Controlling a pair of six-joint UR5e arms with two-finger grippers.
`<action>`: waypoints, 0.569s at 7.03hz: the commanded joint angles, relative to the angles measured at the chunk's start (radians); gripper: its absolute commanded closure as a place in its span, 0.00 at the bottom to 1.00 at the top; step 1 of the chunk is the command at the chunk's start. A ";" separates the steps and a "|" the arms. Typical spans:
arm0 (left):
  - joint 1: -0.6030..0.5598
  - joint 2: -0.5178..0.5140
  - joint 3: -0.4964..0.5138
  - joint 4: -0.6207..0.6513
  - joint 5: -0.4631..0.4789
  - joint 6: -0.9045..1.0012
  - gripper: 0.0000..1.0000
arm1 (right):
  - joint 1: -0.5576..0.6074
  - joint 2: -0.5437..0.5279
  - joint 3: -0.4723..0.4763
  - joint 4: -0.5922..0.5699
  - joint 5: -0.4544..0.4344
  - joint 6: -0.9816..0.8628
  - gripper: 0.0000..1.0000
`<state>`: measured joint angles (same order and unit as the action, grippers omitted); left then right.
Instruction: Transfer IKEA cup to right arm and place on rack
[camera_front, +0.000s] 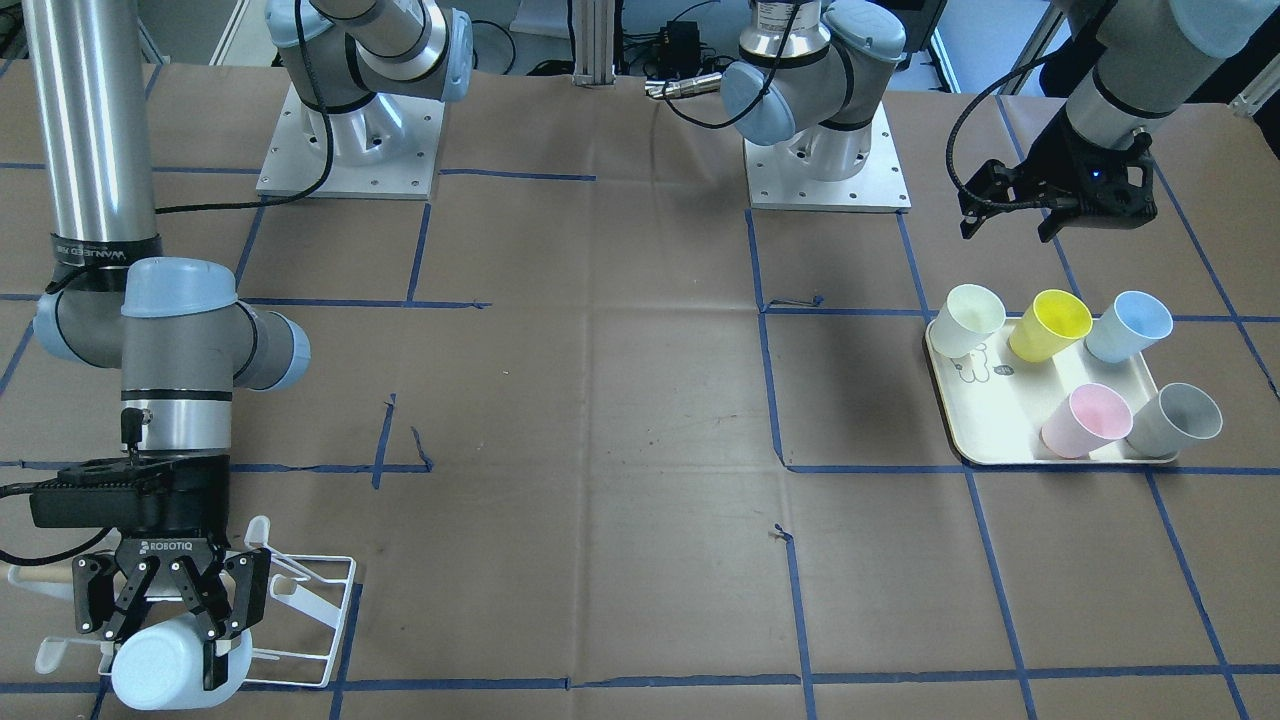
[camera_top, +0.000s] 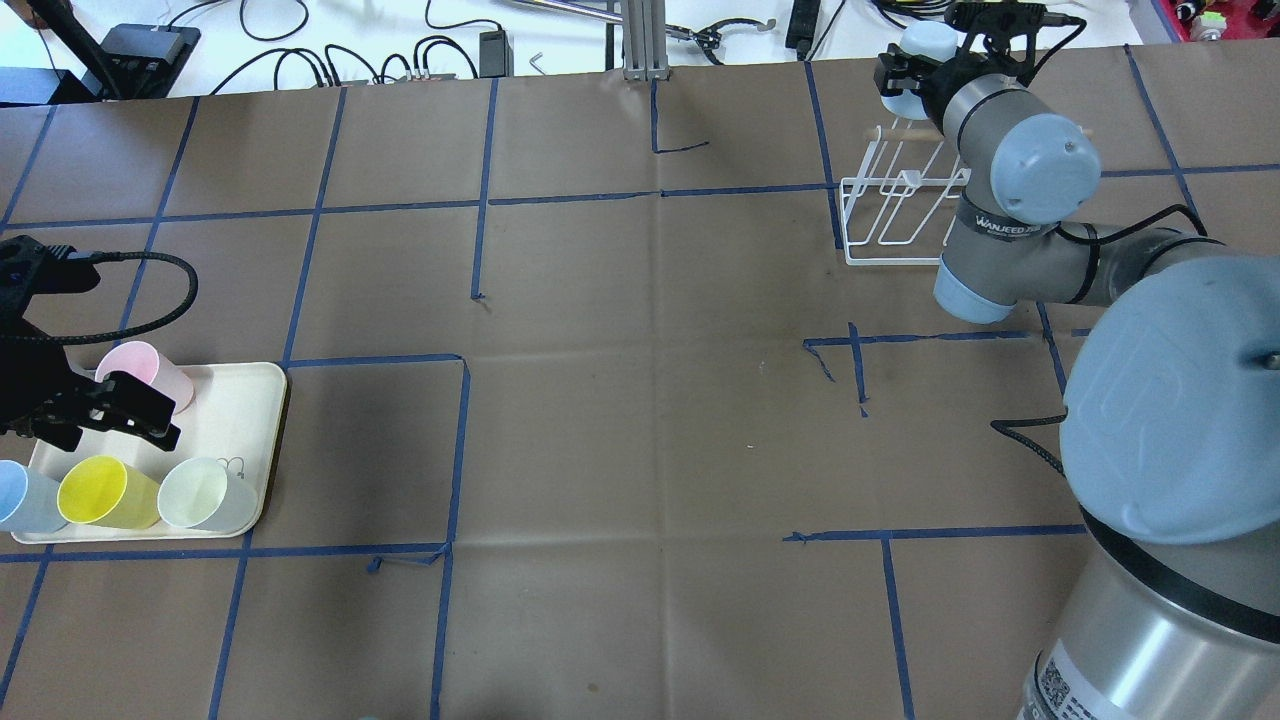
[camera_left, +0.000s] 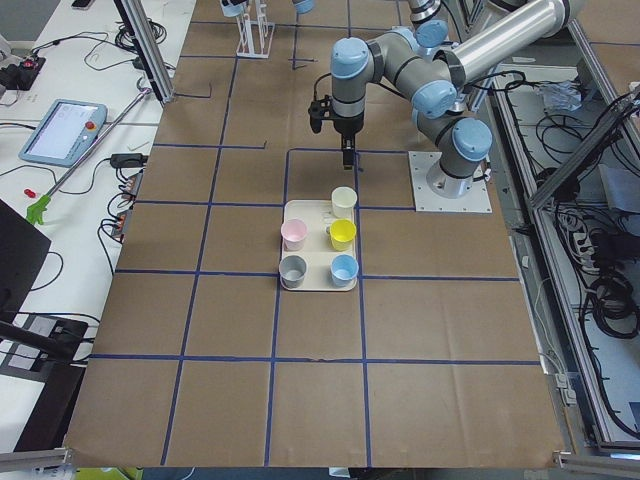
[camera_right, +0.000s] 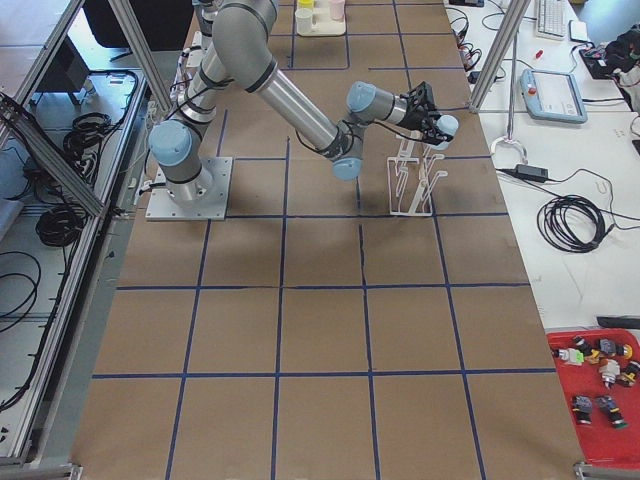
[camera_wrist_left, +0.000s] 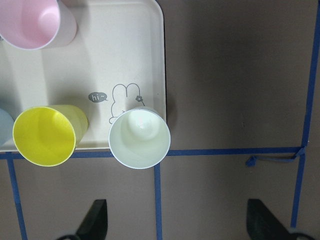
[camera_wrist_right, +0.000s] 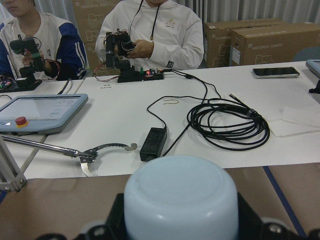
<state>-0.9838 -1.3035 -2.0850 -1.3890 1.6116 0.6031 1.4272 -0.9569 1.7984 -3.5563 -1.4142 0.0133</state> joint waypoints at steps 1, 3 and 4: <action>0.004 -0.016 -0.112 0.176 -0.001 0.003 0.04 | 0.004 0.001 0.007 -0.001 -0.014 0.011 0.29; 0.004 -0.036 -0.220 0.319 -0.013 0.003 0.04 | 0.004 0.006 0.006 0.011 -0.015 0.050 0.00; 0.004 -0.055 -0.251 0.364 -0.031 0.003 0.04 | 0.004 0.001 0.003 0.011 -0.015 0.048 0.00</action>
<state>-0.9803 -1.3395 -2.2904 -1.0880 1.5971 0.6055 1.4311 -0.9532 1.8032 -3.5477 -1.4292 0.0577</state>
